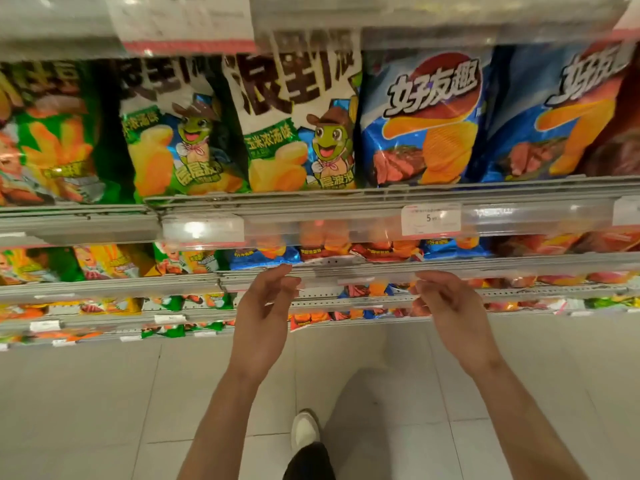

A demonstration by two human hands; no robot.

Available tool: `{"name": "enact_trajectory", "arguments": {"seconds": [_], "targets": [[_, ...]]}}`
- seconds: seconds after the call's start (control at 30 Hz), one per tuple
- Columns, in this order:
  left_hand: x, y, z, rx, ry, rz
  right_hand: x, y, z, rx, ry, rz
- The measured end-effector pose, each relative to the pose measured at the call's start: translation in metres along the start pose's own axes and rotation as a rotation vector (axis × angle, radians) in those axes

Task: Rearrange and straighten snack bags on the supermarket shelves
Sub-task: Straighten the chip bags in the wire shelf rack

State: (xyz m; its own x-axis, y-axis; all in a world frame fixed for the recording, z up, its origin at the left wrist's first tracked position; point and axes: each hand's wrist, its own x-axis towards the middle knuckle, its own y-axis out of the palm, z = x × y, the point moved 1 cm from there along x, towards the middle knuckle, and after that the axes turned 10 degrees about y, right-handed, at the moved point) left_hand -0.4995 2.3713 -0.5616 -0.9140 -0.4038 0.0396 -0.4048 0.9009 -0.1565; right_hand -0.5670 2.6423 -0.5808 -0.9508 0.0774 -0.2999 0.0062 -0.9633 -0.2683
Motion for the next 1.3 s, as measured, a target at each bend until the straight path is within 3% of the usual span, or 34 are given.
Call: {"name": "enact_trajectory", "arguments": {"seconds": [0.3, 0.47, 0.67, 0.93, 1.17, 1.3], "targets": [[0.059, 0.053, 0.107, 0.231, 0.295, 0.02, 0.118, 0.021, -0.069, -0.214, -0.342, -0.031], [0.091, 0.062, 0.151, 0.406, 0.562, -0.084, 0.16, 0.038, -0.076, -0.243, -0.625, -0.127], [0.108, 0.069, 0.167, 0.584, 0.808, -0.18, 0.185, 0.049, -0.086, -0.39, -0.83, -0.266], [0.122, 0.073, 0.176, 0.645, 0.855, -0.228, 0.197, 0.056, -0.095, -0.517, -0.959, -0.495], [0.126, 0.047, 0.175, 0.85, 0.92, -0.413, 0.193, 0.054, -0.098, -0.473, -0.977, -0.48], [0.134, 0.034, 0.174, 0.993, 0.752, -0.46, 0.19, 0.055, -0.096, -0.473, -0.95, -0.438]]}}
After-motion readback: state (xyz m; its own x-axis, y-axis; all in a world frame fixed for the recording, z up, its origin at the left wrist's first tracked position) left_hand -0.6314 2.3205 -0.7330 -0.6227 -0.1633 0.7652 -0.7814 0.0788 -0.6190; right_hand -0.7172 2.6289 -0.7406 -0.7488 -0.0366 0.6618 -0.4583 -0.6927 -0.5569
